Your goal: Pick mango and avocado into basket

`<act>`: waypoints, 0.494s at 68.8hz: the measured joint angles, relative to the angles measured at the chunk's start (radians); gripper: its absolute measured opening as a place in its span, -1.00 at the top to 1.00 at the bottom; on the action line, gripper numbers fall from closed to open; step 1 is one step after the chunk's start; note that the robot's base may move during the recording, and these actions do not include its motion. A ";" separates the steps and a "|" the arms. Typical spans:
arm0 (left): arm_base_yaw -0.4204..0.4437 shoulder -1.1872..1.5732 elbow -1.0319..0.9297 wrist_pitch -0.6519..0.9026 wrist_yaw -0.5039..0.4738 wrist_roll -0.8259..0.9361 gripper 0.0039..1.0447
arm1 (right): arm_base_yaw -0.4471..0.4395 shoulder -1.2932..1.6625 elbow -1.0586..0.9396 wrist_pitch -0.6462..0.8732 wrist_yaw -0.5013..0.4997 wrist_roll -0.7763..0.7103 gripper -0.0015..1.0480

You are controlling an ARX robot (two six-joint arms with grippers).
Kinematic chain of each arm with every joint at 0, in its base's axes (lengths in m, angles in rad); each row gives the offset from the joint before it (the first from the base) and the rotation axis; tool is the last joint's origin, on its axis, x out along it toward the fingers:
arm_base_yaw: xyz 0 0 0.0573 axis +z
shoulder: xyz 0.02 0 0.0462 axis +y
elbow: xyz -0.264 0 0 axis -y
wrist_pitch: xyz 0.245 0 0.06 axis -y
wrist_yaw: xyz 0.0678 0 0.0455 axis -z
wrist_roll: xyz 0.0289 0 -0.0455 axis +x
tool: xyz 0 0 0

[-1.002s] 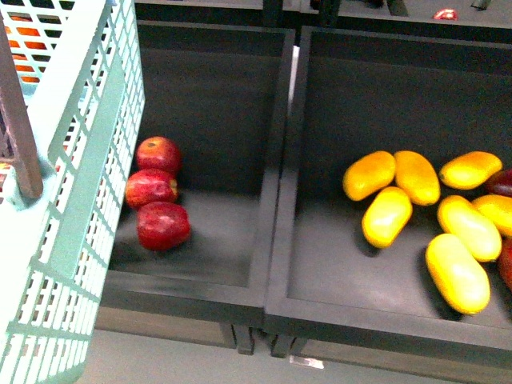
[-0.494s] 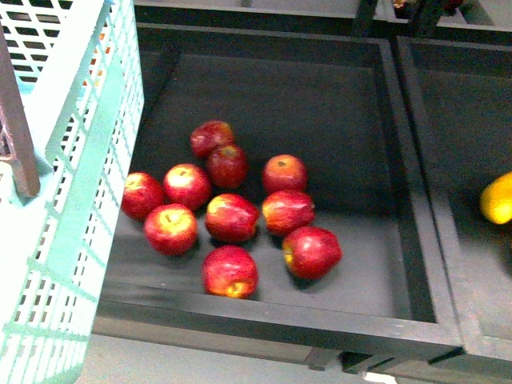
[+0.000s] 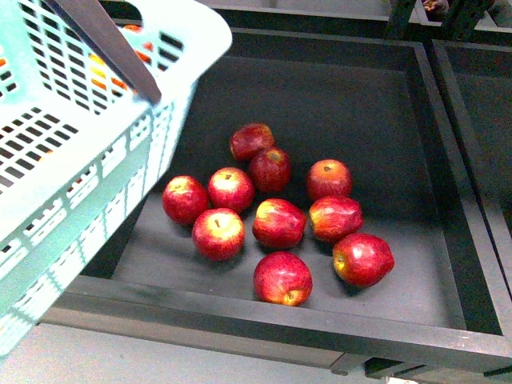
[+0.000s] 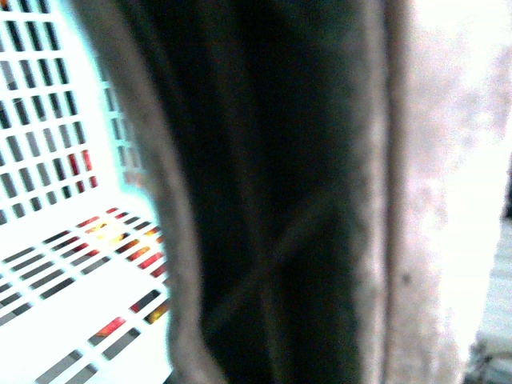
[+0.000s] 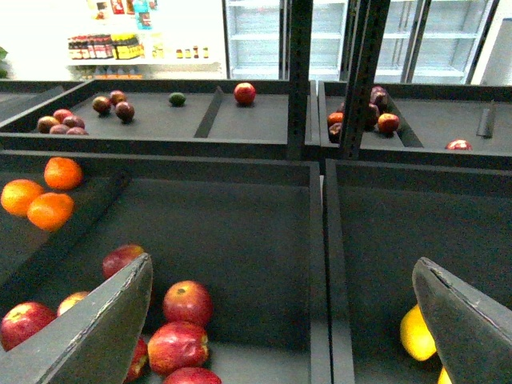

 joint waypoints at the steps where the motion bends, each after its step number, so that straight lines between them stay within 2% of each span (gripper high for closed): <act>1: -0.008 0.025 0.016 0.005 0.006 0.032 0.75 | 0.000 0.000 0.000 0.000 0.000 0.000 -0.83; 13: -0.079 0.252 0.203 0.031 0.017 0.130 0.75 | 0.000 0.000 0.000 0.000 0.003 0.000 -0.83; 23: -0.181 0.389 0.353 0.032 0.072 0.103 0.75 | 0.000 0.000 0.000 0.000 0.002 0.000 -0.83; 34: -0.292 0.452 0.405 0.055 0.123 0.079 0.75 | 0.000 0.000 0.000 0.000 0.003 0.000 -0.83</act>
